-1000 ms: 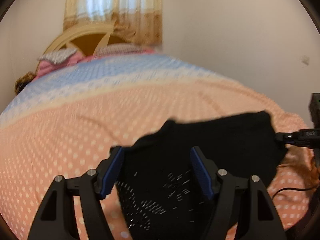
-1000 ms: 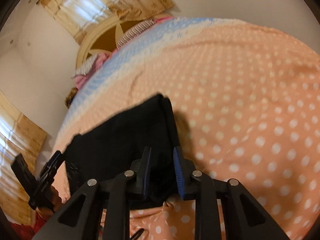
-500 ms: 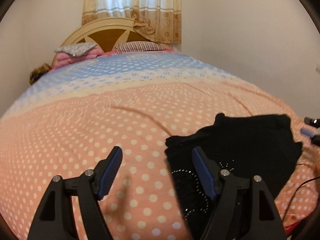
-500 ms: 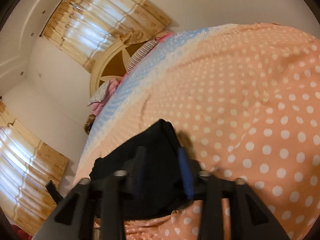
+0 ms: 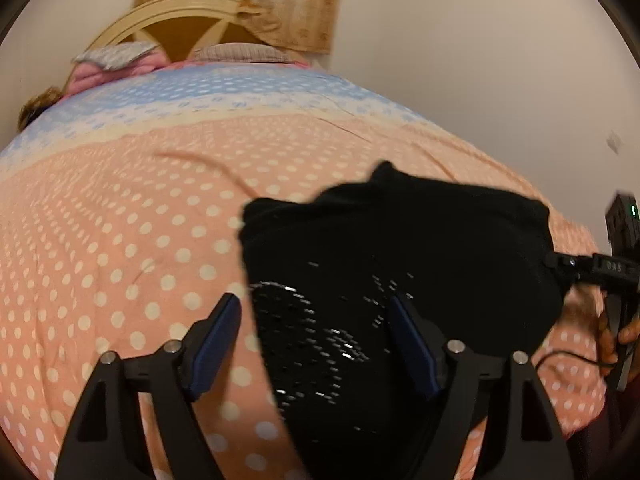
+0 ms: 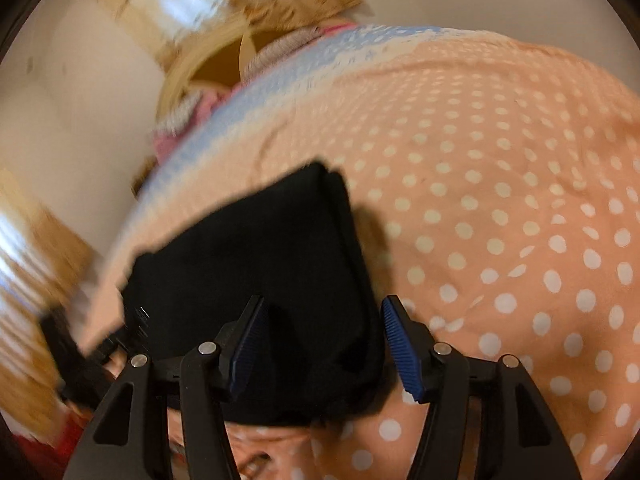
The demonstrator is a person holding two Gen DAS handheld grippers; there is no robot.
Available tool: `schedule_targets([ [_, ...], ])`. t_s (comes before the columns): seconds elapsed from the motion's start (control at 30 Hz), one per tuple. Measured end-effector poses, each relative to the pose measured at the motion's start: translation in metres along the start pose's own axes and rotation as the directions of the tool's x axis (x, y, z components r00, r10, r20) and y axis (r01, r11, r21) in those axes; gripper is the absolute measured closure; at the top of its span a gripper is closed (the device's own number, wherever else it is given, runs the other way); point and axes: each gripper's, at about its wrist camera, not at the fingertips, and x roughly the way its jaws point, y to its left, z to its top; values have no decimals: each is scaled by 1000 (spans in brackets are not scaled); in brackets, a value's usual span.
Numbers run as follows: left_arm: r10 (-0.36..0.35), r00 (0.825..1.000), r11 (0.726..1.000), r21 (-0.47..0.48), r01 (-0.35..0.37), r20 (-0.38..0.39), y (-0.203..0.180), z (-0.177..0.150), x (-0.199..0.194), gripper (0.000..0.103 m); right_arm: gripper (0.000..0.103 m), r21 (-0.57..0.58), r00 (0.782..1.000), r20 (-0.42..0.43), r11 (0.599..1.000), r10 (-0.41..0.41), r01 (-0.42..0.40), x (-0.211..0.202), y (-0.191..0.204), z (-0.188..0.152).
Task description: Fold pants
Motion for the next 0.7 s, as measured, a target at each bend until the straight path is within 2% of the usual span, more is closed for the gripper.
schedule_targets([
  [0.03,8,1000,1000,27,-8,-1,-5,-2,1,23,42,-31,1000,-16,999,-22,21,3,5,-1],
  [0.13,-1,1000,1000,27,2,-1,-10,-4,1,20,41,-74,998,-40,996,-56,52,11,13,-2],
  [0.23,-31,999,999,11,31,-9,-9,-3,-1,20,41,-79,997,-49,995,-58,54,11,10,-4],
  [0.3,-52,999,999,13,52,-9,-9,-2,-2,24,41,-89,997,-57,995,-57,51,12,11,-5],
  [0.37,-43,999,999,21,43,-3,-10,-3,-3,35,42,-102,996,-63,993,-58,51,12,14,-7],
  [0.4,-42,999,999,21,42,0,-9,-4,-5,45,45,-109,996,-65,993,-58,51,12,16,-7],
  [0.43,-42,999,999,16,42,2,-8,-3,-5,61,50,-114,996,-68,993,-50,42,12,17,-8],
  [0.47,-51,999,999,8,51,3,-7,-2,-6,74,61,-108,997,-73,994,-36,28,13,19,-8],
  [0.53,-92,996,996,-11,92,-8,-6,-1,-8,79,66,-93,997,-67,995,-25,18,12,19,-9],
  [0.7,-90,996,996,-10,90,-4,-8,-2,-6,77,67,-68,999,-45,997,-24,21,12,17,-9],
])
